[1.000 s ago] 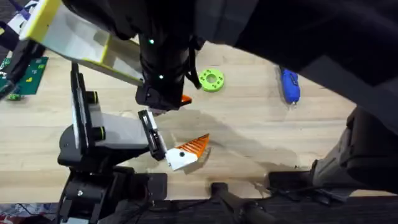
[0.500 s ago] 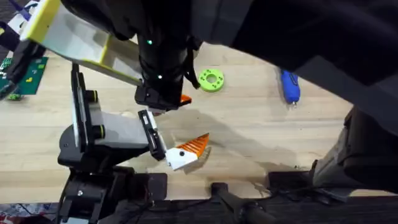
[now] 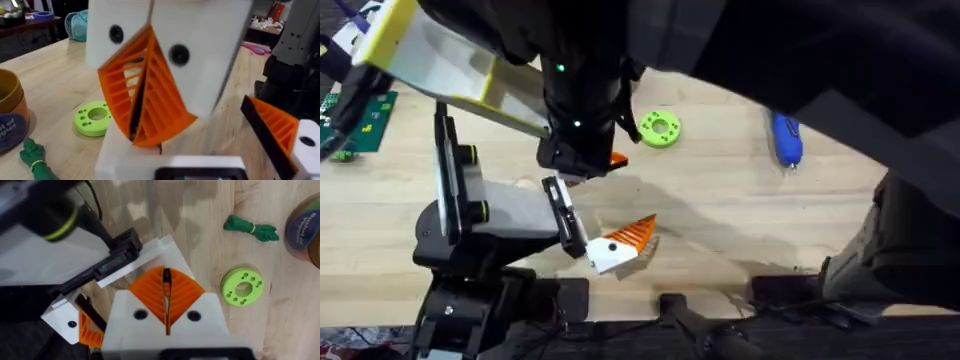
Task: Pick up the gripper from the table and insert it into the empty holder that is missing its gripper. Then pick up a screw, insert it into the mounting hole, and use the screwdriver to tighten it. Finally, clean up the table by picking up the vegetable and placing it into the bucket.
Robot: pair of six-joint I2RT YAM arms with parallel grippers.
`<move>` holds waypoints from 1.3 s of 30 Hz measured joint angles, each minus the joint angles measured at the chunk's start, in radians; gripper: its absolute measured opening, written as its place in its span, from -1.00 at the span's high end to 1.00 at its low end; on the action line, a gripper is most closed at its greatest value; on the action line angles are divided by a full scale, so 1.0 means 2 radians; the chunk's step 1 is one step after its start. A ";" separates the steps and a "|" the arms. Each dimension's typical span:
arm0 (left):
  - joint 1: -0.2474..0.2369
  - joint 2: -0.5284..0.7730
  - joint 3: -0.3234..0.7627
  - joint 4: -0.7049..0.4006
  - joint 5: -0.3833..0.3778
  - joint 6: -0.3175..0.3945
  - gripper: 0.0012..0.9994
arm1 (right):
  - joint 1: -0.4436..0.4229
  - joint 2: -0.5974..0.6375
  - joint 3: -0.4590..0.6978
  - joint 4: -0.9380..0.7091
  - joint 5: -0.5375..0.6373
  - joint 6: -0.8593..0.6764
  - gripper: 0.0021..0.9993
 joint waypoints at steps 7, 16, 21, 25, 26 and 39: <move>0.000 0.000 0.000 0.000 0.001 0.001 -0.97 | 0.000 0.000 0.000 -0.001 0.004 -0.002 -0.26; 0.000 0.000 0.000 0.000 0.002 0.002 -0.97 | -0.007 0.000 0.002 -0.004 0.013 -0.009 -1.00; 0.000 0.000 0.000 0.000 0.002 0.003 -0.97 | -0.007 -0.004 0.002 -0.004 0.015 -0.009 -1.00; 0.000 0.000 0.000 0.000 0.002 0.004 -0.97 | -0.006 -0.013 0.002 -0.004 0.012 -0.007 -1.00; 0.000 0.000 0.000 0.000 0.002 0.004 -0.97 | -0.006 -0.017 0.002 -0.007 0.011 -0.007 -1.00; 0.000 0.000 0.000 0.000 0.002 0.004 -0.97 | -0.066 -0.114 0.002 -0.080 -0.036 0.002 -1.00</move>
